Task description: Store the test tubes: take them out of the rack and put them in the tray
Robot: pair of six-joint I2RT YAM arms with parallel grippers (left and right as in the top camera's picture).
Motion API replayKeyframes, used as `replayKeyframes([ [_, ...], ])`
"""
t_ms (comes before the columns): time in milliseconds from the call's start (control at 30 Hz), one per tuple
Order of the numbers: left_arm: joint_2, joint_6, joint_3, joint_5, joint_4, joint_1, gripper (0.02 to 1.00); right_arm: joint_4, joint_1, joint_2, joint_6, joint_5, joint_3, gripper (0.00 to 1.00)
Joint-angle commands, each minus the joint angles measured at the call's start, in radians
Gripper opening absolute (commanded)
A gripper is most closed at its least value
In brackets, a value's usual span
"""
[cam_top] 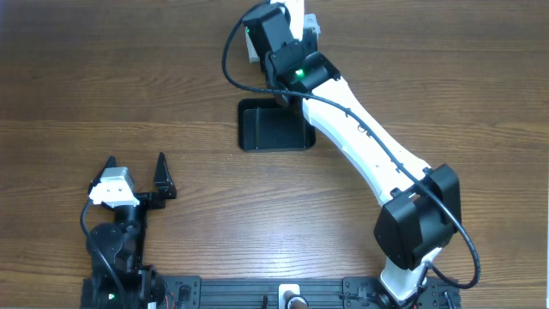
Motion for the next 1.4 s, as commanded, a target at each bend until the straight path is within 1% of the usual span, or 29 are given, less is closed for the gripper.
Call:
replayKeyframes([
  [33,-0.006,0.015,-0.004,0.013,-0.004,0.005,0.998,-0.063,0.003,-0.016,0.217,-0.146,0.007,0.009],
  [200,-0.006,0.015,-0.004,0.013,-0.004,0.005,0.998,-0.124,-0.013,0.027,0.296,-0.221,0.005,0.012],
  [233,-0.006,0.015,-0.004,0.013,-0.004,0.005,0.996,-0.140,-0.018,0.042,0.298,-0.256,0.005,0.012],
  [367,-0.006,0.015,-0.004,0.013,-0.004,0.005,0.998,-0.182,-0.028,0.086,0.299,-0.330,0.005,0.005],
  [567,-0.006,0.015,-0.004,0.013,-0.004,0.005,0.998,-0.226,-0.042,0.135,0.301,-0.352,0.005,0.014],
  [733,-0.006,0.015,-0.004,0.013,-0.004,0.005,0.998,-0.237,-0.047,0.156,0.302,-0.397,0.005,0.016],
  [1033,-0.006,0.015,-0.004,0.013,-0.004,0.005,0.998,-0.236,-0.055,0.187,0.301,-0.398,0.005,0.025],
  [1233,-0.006,0.015,-0.004,0.013,-0.004,0.005,0.998,-0.217,-0.054,0.219,0.302,-0.445,0.005,0.027],
  [1400,-0.006,0.015,-0.004,0.013,-0.004,0.005,0.998,-0.199,-0.053,0.227,0.302,-0.450,0.005,0.038],
])
